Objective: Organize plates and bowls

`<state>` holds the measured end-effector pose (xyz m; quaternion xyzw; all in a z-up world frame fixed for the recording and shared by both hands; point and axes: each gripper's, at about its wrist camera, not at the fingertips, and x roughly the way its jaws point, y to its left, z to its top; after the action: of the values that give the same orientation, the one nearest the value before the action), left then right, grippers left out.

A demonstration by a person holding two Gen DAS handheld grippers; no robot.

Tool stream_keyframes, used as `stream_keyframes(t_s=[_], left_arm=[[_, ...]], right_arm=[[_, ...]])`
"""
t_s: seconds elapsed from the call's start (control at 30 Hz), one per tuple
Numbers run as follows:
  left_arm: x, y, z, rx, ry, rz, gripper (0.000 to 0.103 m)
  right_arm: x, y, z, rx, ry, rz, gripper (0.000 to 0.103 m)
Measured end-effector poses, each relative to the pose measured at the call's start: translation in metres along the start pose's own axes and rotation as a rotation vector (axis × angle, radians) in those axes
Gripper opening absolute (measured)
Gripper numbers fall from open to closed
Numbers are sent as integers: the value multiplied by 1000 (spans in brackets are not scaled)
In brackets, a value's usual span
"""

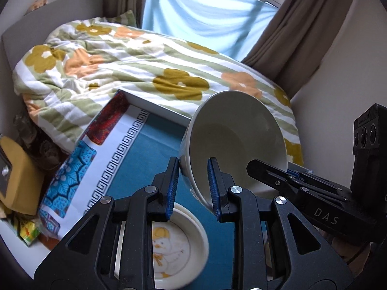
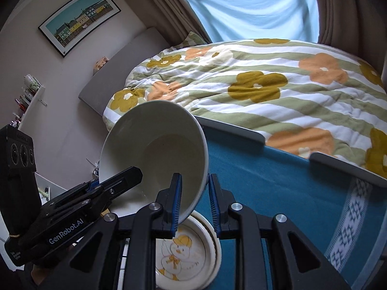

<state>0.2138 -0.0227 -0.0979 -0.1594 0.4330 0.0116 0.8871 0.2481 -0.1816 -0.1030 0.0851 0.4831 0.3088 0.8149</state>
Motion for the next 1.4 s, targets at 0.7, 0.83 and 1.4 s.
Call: stream_keyframes(t_s=[0.7,0.83,1.4], left_arm=[[18,-179,-153,263,282,-193,21],[35,-187,-168,298,345,-184,21],[87,-194,-189,419,428,-105,21]], right_arm=[[-150,-124,-157,258,-41,-237,21],[-145,-138,-175,308,-16,-252,21],[-110,-160,-207,357,54,-296,21]])
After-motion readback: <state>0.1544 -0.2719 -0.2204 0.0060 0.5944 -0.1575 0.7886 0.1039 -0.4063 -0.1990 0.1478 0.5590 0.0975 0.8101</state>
